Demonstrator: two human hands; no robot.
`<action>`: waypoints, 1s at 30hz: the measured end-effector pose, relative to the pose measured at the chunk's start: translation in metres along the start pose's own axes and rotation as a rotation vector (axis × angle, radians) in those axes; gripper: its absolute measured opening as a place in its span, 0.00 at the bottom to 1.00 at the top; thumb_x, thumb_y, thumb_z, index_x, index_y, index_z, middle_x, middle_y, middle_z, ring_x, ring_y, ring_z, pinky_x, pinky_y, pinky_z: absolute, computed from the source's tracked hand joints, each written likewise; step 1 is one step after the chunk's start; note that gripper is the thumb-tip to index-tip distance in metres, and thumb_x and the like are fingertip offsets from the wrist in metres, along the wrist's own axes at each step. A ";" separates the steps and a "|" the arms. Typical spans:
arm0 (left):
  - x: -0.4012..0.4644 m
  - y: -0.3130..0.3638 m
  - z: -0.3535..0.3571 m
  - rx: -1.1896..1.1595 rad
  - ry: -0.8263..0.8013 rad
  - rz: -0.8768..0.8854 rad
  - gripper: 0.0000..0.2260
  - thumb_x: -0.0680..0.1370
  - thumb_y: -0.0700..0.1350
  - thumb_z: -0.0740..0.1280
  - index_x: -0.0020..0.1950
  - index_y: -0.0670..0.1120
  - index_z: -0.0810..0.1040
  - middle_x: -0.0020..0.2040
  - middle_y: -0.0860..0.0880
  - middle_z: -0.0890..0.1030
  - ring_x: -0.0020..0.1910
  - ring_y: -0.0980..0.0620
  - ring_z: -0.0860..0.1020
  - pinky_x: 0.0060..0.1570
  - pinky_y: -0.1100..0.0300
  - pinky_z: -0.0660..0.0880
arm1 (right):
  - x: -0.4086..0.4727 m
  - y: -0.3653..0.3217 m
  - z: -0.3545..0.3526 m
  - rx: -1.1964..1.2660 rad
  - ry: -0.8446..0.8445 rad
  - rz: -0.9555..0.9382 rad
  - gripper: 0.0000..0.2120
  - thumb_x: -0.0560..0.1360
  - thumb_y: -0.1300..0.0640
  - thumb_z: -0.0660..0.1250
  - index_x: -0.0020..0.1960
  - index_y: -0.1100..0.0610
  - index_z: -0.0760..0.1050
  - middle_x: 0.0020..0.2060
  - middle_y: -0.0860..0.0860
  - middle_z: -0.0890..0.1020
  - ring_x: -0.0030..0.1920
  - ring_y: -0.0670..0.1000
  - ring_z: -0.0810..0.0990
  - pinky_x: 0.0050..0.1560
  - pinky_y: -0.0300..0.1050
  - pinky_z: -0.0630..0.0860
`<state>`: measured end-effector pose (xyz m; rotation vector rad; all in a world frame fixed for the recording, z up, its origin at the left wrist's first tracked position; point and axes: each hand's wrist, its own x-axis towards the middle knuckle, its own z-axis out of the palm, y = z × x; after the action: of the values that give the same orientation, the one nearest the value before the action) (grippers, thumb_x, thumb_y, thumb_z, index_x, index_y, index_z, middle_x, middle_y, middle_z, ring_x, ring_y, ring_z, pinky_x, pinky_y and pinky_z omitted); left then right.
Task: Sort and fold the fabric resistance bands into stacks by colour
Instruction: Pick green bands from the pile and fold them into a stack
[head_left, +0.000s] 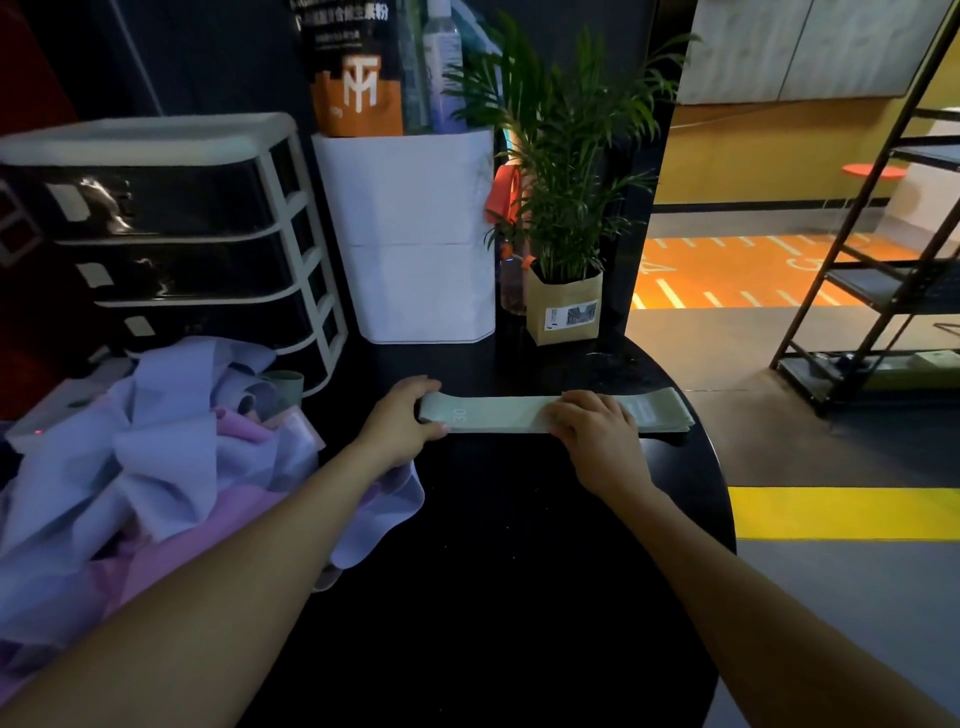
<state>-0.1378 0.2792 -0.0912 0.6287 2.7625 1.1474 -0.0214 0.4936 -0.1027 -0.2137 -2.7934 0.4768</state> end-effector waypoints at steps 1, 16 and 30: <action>-0.002 0.003 -0.003 0.008 0.005 0.005 0.26 0.72 0.38 0.72 0.69 0.43 0.70 0.72 0.46 0.65 0.70 0.48 0.67 0.68 0.62 0.59 | 0.000 -0.001 -0.001 -0.003 -0.009 0.008 0.15 0.80 0.51 0.57 0.65 0.50 0.73 0.67 0.49 0.70 0.68 0.53 0.65 0.70 0.52 0.57; -0.083 0.026 -0.115 0.067 0.267 0.214 0.10 0.75 0.38 0.68 0.56 0.44 0.78 0.51 0.51 0.73 0.50 0.55 0.75 0.51 0.66 0.69 | 0.004 -0.166 -0.027 0.325 0.086 -0.197 0.15 0.75 0.58 0.67 0.61 0.58 0.77 0.56 0.56 0.76 0.58 0.59 0.75 0.58 0.56 0.72; -0.203 -0.047 -0.214 0.029 0.525 0.121 0.06 0.78 0.39 0.65 0.54 0.43 0.78 0.48 0.54 0.74 0.44 0.61 0.73 0.42 0.79 0.67 | -0.031 -0.312 -0.011 0.379 0.053 -0.476 0.12 0.75 0.61 0.65 0.57 0.62 0.77 0.54 0.57 0.76 0.56 0.58 0.73 0.57 0.47 0.69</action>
<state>-0.0186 0.0262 0.0133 0.5712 3.2097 1.4844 -0.0186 0.1994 0.0061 0.4987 -2.5151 0.8365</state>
